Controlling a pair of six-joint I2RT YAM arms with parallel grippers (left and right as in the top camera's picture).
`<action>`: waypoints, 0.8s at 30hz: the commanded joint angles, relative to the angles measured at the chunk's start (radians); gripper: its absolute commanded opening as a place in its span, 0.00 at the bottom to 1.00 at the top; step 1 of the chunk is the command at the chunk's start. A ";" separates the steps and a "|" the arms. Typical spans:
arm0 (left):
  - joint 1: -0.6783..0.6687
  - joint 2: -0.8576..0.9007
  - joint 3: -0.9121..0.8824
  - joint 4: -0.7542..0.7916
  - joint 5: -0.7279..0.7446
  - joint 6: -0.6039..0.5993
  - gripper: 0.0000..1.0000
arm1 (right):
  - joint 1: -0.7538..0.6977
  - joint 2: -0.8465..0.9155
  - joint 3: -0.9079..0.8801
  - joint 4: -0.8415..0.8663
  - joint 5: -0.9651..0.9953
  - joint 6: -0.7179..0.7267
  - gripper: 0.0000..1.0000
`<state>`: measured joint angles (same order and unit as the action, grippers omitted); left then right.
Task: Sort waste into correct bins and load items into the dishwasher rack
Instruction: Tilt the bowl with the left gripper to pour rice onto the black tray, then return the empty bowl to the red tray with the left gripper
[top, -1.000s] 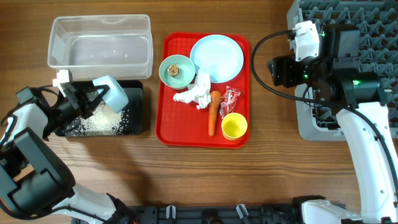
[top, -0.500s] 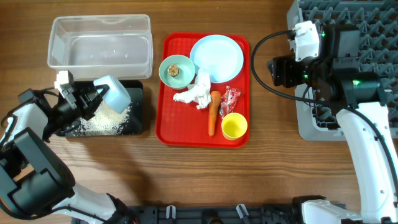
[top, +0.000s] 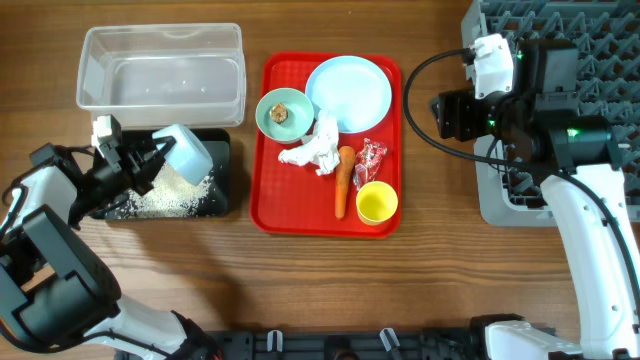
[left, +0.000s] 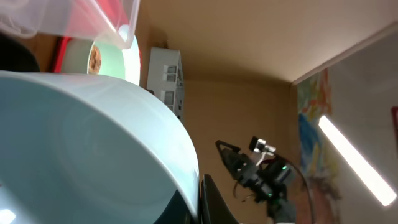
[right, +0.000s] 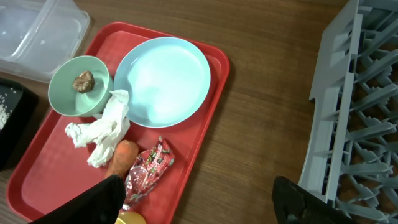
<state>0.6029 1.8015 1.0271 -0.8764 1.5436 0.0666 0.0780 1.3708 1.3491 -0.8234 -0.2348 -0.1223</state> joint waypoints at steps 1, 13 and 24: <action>0.006 -0.001 -0.002 -0.003 0.033 -0.079 0.04 | 0.001 0.014 0.018 0.000 0.010 -0.006 0.79; -0.003 -0.073 -0.002 0.170 0.031 -0.060 0.04 | 0.002 0.035 0.018 -0.001 0.010 -0.005 0.79; -0.398 -0.392 0.026 0.211 -0.570 -0.132 0.04 | 0.001 0.035 0.018 0.002 0.010 -0.006 0.83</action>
<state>0.3935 1.5211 1.0302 -0.6674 1.3304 -0.0067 0.0780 1.3998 1.3491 -0.8238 -0.2344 -0.1223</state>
